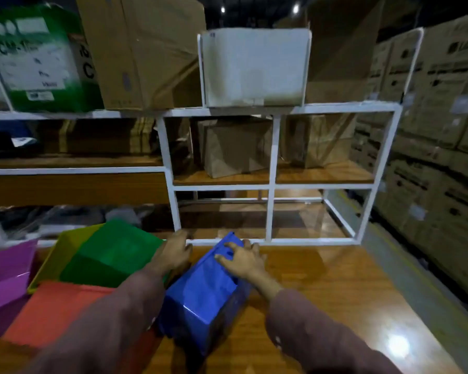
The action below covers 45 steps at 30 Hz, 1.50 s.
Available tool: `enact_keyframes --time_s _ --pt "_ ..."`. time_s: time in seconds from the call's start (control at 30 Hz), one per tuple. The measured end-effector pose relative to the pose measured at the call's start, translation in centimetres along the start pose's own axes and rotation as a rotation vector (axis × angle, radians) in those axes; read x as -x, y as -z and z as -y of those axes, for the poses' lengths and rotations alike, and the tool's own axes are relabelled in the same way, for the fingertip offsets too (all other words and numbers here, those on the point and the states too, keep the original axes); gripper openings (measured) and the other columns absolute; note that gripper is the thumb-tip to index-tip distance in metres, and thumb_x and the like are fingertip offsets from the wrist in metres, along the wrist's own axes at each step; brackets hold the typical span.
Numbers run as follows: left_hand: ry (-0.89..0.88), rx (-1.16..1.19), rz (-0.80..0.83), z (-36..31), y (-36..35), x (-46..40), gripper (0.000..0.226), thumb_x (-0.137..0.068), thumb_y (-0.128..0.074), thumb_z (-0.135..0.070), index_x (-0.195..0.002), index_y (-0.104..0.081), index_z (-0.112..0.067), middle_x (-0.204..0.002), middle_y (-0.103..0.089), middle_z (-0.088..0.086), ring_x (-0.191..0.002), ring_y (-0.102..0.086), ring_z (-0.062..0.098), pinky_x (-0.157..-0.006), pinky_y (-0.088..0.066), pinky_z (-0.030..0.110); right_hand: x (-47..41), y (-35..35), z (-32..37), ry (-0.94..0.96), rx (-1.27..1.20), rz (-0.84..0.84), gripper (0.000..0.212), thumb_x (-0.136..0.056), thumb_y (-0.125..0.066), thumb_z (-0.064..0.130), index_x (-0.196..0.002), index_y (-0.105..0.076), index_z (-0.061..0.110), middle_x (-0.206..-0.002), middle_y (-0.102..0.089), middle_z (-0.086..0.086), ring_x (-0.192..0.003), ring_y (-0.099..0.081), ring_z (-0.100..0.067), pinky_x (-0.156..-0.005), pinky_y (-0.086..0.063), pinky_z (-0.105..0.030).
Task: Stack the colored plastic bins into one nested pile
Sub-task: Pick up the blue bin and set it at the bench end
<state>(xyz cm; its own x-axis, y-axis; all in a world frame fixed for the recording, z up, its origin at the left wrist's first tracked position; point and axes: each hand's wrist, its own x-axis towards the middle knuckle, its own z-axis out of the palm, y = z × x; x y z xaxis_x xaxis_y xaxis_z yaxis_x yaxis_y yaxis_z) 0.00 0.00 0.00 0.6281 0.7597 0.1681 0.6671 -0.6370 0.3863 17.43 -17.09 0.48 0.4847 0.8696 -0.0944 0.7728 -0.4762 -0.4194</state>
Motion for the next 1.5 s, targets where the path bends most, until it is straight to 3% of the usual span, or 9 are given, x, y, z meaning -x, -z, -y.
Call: enact_keyframes --time_s 0.2,0.47,0.6,0.73,0.8,0.87,1.0,1.33,1.5 --pt "0.072 0.100 0.175 -2.5 -6.3 1.4 0.036 -0.109 -0.044 -0.043 -0.098 -0.066 -0.016 -0.107 -0.077 0.019 -0.101 -0.073 0.039 -0.083 -0.054 0.045 2.2 -3.3 0.0 -0.093 -0.048 -0.039 0.074 -0.096 -0.040 0.070 -0.156 -0.035 0.026 -0.161 -0.039 -0.013 -0.148 -0.032 -0.041 -0.115 -0.033 -0.061" --pt "-0.478 -0.097 0.211 -16.2 -10.5 6.7 0.034 -0.105 -0.044 -0.052 -0.130 -0.055 -0.032 -0.123 -0.076 0.008 -0.113 -0.070 0.038 -0.082 -0.057 0.047 4.5 3.4 -13.6 -0.668 -0.583 -0.566 0.082 -0.096 -0.050 0.068 -0.154 -0.038 0.012 -0.148 -0.050 -0.026 -0.138 -0.049 -0.047 -0.108 -0.044 -0.054" --pt "-0.682 -0.093 0.231 -17.4 -15.1 10.3 0.036 -0.105 -0.039 -0.051 -0.126 -0.061 -0.033 -0.122 -0.078 0.000 -0.110 -0.073 0.030 -0.078 -0.055 0.042 8.0 4.5 -22.4 -0.734 -0.509 -0.353 0.066 -0.093 -0.061 0.048 -0.150 -0.047 0.018 -0.140 -0.064 -0.022 -0.128 -0.061 -0.042 -0.103 -0.052 -0.048" --pt "-0.742 -0.068 0.220 -17.7 -16.6 11.2 0.037 -0.104 -0.040 -0.057 -0.110 -0.069 -0.035 -0.108 -0.078 -0.009 -0.109 -0.071 0.016 -0.090 -0.044 0.039 10.8 1.8 -27.7 -0.752 -0.382 -0.225 0.061 -0.085 -0.047 0.052 -0.145 -0.050 0.038 -0.120 -0.074 -0.014 -0.103 -0.073 -0.038 -0.093 -0.060 -0.047" --pt "-0.651 -0.021 0.027 -16.7 -16.5 10.3 0.032 -0.105 -0.046 -0.053 -0.110 -0.072 -0.036 -0.113 -0.074 -0.015 -0.115 -0.063 0.010 -0.100 -0.037 0.037 12.0 1.5 -27.7 -0.732 -0.326 -0.214 0.053 -0.093 -0.043 0.041 -0.145 -0.051 0.040 -0.123 -0.073 -0.010 -0.108 -0.070 -0.037 -0.091 -0.057 -0.044" --pt "-0.347 -0.046 -0.164 -14.9 -16.2 8.9 0.028 -0.102 -0.056 -0.041 -0.122 -0.070 -0.028 -0.131 -0.069 -0.001 -0.127 -0.059 0.025 -0.105 -0.040 0.048 12.5 1.5 -27.3 -0.694 -0.307 -0.208 0.050 -0.097 -0.040 0.044 -0.145 -0.051 0.039 -0.129 -0.071 -0.010 -0.116 -0.067 -0.037 -0.093 -0.055 -0.046" --pt "0.283 0.050 0.071 -12.0 -16.3 7.7 0.063 -0.099 -0.063 -0.035 -0.148 -0.046 0.000 -0.140 -0.054 0.029 -0.128 -0.055 0.050 -0.101 -0.050 0.057 11.7 1.1 -26.4 -0.577 -0.291 -0.182 0.044 -0.098 -0.037 0.056 -0.137 -0.055 0.045 -0.129 -0.074 -0.007 -0.115 -0.069 -0.036 -0.092 -0.057 -0.046" --pt "0.307 0.341 -0.062 -16.0 -19.1 9.4 0.053 -0.106 -0.051 -0.016 -0.159 -0.045 -0.018 -0.143 -0.055 0.016 -0.113 -0.065 0.046 -0.089 -0.056 0.052 12.6 2.0 -30.2 -0.558 -0.197 -0.347 0.045 -0.099 -0.040 0.046 -0.141 -0.057 0.046 -0.124 -0.076 -0.008 -0.113 -0.070 -0.040 -0.088 -0.055 -0.045" --pt "0.357 0.156 -0.115 -23.5 -21.1 9.9 0.041 -0.107 -0.049 -0.032 -0.143 -0.054 -0.014 -0.128 -0.068 0.017 -0.102 -0.071 0.047 -0.080 -0.057 0.051 13.8 3.4 -37.4 -0.538 -0.169 -0.442 0.040 -0.101 -0.043 0.043 -0.130 -0.067 0.032 -0.114 -0.077 -0.013 -0.106 -0.071 -0.042 -0.082 -0.057 -0.045"
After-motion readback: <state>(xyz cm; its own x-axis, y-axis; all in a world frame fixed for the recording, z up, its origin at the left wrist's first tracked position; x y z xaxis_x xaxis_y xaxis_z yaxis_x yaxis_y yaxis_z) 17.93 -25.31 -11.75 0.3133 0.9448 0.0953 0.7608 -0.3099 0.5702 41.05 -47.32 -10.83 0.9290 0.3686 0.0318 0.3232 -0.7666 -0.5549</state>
